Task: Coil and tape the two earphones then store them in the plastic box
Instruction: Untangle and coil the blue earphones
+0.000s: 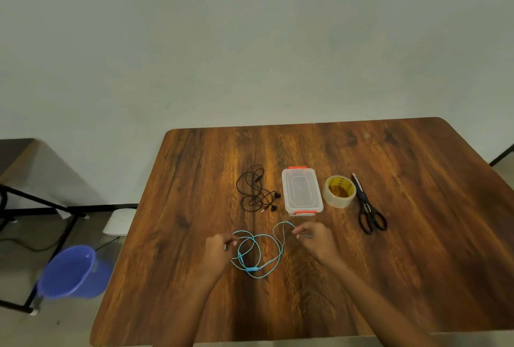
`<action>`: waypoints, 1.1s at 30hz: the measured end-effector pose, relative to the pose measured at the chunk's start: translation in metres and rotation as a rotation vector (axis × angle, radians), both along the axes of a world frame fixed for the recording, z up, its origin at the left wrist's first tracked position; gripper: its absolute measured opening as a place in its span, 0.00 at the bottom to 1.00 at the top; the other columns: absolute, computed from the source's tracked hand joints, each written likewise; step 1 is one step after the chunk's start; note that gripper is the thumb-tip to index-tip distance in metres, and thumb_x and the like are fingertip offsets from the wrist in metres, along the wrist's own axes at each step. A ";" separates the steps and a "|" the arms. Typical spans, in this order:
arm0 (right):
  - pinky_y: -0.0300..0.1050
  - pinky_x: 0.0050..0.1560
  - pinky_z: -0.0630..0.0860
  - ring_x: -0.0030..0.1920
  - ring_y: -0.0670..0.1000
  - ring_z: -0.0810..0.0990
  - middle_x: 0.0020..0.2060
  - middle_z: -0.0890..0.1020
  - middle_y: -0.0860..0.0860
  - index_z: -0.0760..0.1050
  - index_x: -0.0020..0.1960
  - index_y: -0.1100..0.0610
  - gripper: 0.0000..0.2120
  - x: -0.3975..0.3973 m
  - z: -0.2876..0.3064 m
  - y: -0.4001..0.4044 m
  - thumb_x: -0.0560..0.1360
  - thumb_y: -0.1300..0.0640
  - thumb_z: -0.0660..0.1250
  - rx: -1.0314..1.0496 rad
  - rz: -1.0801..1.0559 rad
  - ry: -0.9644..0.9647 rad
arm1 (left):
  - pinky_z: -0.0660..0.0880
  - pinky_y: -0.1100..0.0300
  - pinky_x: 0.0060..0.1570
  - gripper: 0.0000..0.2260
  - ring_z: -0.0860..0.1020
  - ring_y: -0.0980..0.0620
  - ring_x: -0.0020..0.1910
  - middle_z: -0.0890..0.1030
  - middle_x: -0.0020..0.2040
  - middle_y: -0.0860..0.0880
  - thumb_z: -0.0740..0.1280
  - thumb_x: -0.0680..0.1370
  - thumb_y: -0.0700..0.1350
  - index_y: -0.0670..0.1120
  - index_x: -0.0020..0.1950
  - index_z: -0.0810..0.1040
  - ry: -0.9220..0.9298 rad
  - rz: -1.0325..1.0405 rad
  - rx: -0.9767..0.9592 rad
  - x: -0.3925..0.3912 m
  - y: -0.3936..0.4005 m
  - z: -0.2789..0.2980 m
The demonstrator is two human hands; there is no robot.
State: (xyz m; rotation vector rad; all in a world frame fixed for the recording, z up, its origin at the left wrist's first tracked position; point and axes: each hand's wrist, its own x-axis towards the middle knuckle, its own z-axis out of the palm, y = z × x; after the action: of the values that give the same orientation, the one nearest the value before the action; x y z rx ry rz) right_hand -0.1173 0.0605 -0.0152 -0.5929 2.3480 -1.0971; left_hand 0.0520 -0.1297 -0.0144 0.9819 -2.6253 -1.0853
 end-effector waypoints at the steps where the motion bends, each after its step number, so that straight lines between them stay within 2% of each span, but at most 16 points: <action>1: 0.40 0.57 0.74 0.52 0.48 0.79 0.50 0.83 0.52 0.82 0.48 0.58 0.06 0.005 -0.003 -0.002 0.74 0.64 0.69 0.040 0.033 0.032 | 0.67 0.74 0.39 0.08 0.81 0.52 0.45 0.85 0.47 0.44 0.67 0.75 0.35 0.40 0.50 0.84 -0.031 0.019 0.002 0.005 0.000 -0.007; 3: 0.39 0.57 0.74 0.52 0.48 0.80 0.51 0.83 0.50 0.83 0.48 0.56 0.06 0.016 -0.009 -0.007 0.74 0.62 0.69 0.089 0.070 0.098 | 0.67 0.70 0.41 0.08 0.82 0.51 0.45 0.85 0.47 0.45 0.67 0.75 0.35 0.41 0.50 0.84 -0.070 0.035 0.010 0.013 0.003 -0.019; 7: 0.34 0.51 0.74 0.51 0.45 0.80 0.51 0.83 0.48 0.81 0.52 0.53 0.07 0.048 -0.018 -0.018 0.75 0.57 0.67 0.181 0.269 0.212 | 0.68 0.72 0.44 0.08 0.81 0.51 0.47 0.85 0.49 0.46 0.68 0.75 0.35 0.41 0.50 0.84 -0.100 0.015 0.025 0.019 0.013 -0.032; 11: 0.42 0.55 0.75 0.55 0.49 0.78 0.56 0.79 0.50 0.78 0.57 0.52 0.11 0.075 -0.033 -0.025 0.78 0.51 0.63 0.318 0.525 0.339 | 0.70 0.69 0.50 0.09 0.81 0.50 0.51 0.84 0.52 0.46 0.67 0.75 0.35 0.41 0.52 0.84 -0.116 -0.001 0.059 0.021 0.024 -0.038; 15: 0.46 0.64 0.68 0.68 0.54 0.68 0.68 0.70 0.54 0.68 0.70 0.56 0.20 0.084 -0.046 -0.024 0.79 0.54 0.59 0.469 0.680 0.443 | 0.70 0.71 0.53 0.09 0.80 0.53 0.52 0.84 0.53 0.47 0.67 0.76 0.37 0.43 0.53 0.83 -0.124 -0.032 0.090 0.020 0.031 -0.040; 18: 0.48 0.66 0.67 0.69 0.56 0.67 0.69 0.69 0.57 0.64 0.72 0.59 0.20 0.084 -0.047 -0.024 0.80 0.59 0.56 0.500 0.735 0.534 | 0.72 0.68 0.54 0.09 0.81 0.53 0.52 0.84 0.53 0.47 0.66 0.76 0.37 0.43 0.53 0.83 -0.124 -0.061 0.124 0.020 0.032 -0.041; 20: 0.46 0.64 0.67 0.66 0.56 0.70 0.66 0.72 0.57 0.67 0.68 0.59 0.17 0.081 -0.042 -0.025 0.80 0.59 0.55 0.458 0.724 0.529 | 0.70 0.72 0.52 0.10 0.80 0.54 0.53 0.84 0.53 0.47 0.67 0.76 0.37 0.43 0.54 0.83 -0.113 -0.077 0.129 0.018 0.031 -0.039; 22: 0.45 0.56 0.71 0.57 0.54 0.76 0.58 0.78 0.55 0.71 0.60 0.56 0.11 0.075 -0.030 -0.026 0.80 0.58 0.56 0.388 0.668 0.481 | 0.69 0.74 0.52 0.10 0.80 0.55 0.54 0.83 0.55 0.48 0.68 0.75 0.37 0.43 0.56 0.82 -0.079 -0.099 0.136 0.013 0.029 -0.034; 25: 0.44 0.46 0.73 0.48 0.51 0.79 0.47 0.80 0.51 0.73 0.51 0.52 0.04 0.060 -0.003 -0.029 0.78 0.57 0.60 0.241 0.558 0.395 | 0.71 0.72 0.52 0.13 0.80 0.56 0.53 0.83 0.54 0.50 0.72 0.73 0.39 0.44 0.57 0.82 0.025 -0.149 0.181 0.005 0.023 -0.018; 27: 0.38 0.43 0.73 0.45 0.47 0.78 0.45 0.81 0.48 0.74 0.48 0.52 0.03 0.050 0.014 -0.032 0.77 0.58 0.62 0.131 0.486 0.338 | 0.73 0.68 0.47 0.11 0.81 0.60 0.48 0.84 0.49 0.54 0.73 0.72 0.42 0.47 0.55 0.83 0.091 -0.190 0.224 -0.001 0.020 -0.005; 29: 0.31 0.41 0.72 0.43 0.44 0.78 0.43 0.82 0.47 0.76 0.47 0.52 0.04 0.040 0.029 -0.036 0.76 0.60 0.64 0.031 0.463 0.288 | 0.70 0.69 0.38 0.06 0.78 0.65 0.38 0.83 0.38 0.57 0.72 0.73 0.45 0.48 0.49 0.85 0.127 -0.221 0.232 -0.009 0.019 0.008; 31: 0.33 0.42 0.74 0.43 0.45 0.79 0.42 0.82 0.48 0.77 0.46 0.55 0.04 0.029 0.042 -0.039 0.75 0.62 0.65 -0.056 0.482 0.259 | 0.66 0.69 0.34 0.06 0.75 0.65 0.31 0.79 0.30 0.59 0.71 0.74 0.47 0.46 0.42 0.85 0.164 -0.194 0.251 -0.018 0.019 0.020; 33: 0.36 0.43 0.76 0.43 0.44 0.79 0.40 0.81 0.47 0.76 0.45 0.56 0.03 0.019 0.055 -0.041 0.75 0.62 0.65 -0.125 0.491 0.226 | 0.70 0.65 0.36 0.08 0.78 0.62 0.33 0.82 0.32 0.55 0.70 0.75 0.46 0.43 0.40 0.84 0.203 -0.182 0.319 -0.025 0.019 0.032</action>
State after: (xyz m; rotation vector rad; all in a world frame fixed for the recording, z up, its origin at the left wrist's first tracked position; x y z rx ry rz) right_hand -0.0978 0.0194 0.0396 -1.3169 2.1433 -0.9864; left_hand 0.0268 -0.1108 0.0172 0.6452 -2.4608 -1.5924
